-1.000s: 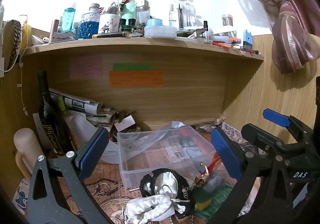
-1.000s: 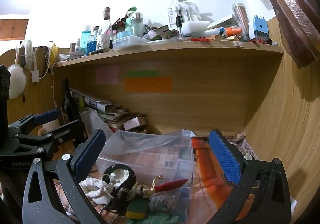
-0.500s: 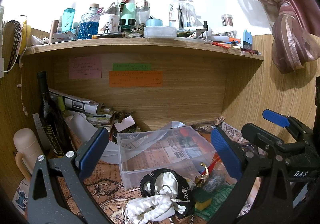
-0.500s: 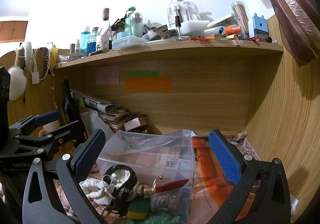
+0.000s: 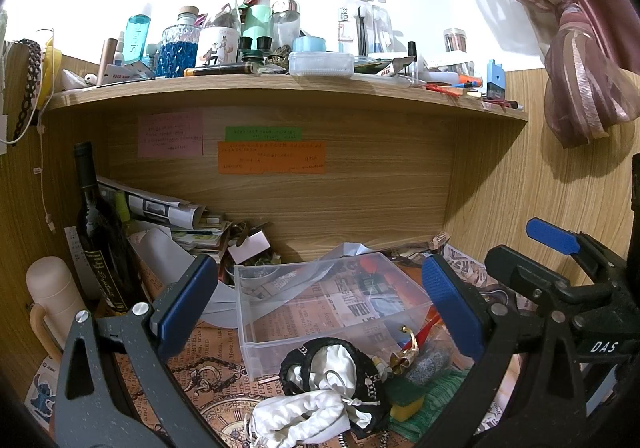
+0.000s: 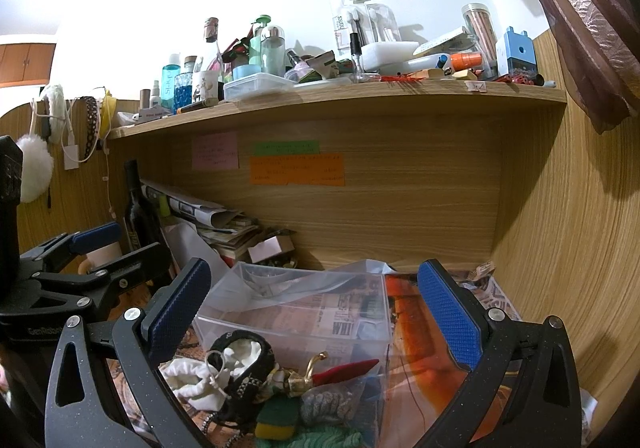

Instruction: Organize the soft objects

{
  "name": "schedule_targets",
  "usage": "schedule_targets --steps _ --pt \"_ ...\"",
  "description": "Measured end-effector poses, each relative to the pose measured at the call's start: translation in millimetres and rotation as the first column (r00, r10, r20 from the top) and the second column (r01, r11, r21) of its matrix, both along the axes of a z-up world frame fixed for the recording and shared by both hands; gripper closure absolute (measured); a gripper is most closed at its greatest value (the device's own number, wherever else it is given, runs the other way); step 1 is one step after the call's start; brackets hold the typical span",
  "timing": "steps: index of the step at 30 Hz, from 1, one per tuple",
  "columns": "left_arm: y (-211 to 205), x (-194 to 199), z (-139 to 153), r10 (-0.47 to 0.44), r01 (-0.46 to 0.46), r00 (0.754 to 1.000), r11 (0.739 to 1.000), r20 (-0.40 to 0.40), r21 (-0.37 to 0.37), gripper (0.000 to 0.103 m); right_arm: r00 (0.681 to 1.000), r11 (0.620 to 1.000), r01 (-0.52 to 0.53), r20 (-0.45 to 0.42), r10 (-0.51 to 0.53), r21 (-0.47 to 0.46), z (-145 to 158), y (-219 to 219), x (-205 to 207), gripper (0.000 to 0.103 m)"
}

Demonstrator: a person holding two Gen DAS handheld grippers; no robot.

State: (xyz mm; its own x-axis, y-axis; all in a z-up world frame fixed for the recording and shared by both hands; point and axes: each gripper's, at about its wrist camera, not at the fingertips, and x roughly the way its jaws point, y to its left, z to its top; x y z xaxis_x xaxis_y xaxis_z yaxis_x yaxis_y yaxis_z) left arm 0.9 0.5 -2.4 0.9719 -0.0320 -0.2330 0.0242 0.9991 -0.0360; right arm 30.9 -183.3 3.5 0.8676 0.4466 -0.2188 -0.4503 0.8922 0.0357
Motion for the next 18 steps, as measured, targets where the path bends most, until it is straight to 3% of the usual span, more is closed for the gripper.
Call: schedule_targets --steps 18 --pt "-0.8 0.3 -0.7 -0.001 0.001 1.0 1.0 -0.002 -0.002 0.0 1.0 1.0 -0.002 0.0 0.002 0.005 0.3 1.6 -0.7 0.0"
